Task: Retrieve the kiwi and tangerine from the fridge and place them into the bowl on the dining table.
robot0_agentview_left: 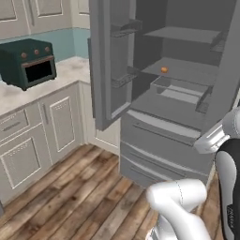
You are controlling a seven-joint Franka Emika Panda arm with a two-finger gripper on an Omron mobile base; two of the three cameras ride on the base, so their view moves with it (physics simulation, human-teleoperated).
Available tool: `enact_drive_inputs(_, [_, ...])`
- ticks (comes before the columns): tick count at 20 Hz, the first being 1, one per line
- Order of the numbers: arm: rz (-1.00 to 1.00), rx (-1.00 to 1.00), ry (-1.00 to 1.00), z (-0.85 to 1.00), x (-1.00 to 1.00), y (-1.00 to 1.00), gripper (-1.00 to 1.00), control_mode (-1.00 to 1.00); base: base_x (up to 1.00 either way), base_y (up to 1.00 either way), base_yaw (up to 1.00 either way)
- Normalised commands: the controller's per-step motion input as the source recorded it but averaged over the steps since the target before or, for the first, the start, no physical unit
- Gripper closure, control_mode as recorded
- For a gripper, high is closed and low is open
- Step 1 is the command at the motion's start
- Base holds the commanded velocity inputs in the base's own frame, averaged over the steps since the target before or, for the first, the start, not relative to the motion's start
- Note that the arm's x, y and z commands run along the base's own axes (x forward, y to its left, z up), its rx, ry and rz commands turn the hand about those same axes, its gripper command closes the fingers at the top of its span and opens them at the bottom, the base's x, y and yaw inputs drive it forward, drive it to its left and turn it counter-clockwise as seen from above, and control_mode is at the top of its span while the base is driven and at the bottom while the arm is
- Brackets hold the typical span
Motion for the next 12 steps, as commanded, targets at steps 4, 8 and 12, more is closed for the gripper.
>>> enact_drive_inputs(4, [0.00, 0.00, 0.00, 0.00, 0.00, 0.00, -1.00, 1.00, 0.60, 0.00, -0.33])
enact_drive_inputs(8, [0.00, 0.00, 0.00, 0.00, 0.00, 0.00, -1.00, 1.00, 0.69, 0.03, -0.32])
enact_drive_inputs(12, [0.00, 0.00, 0.00, 0.00, 0.00, 0.00, -1.00, 1.00, 0.80, 0.24, -0.32])
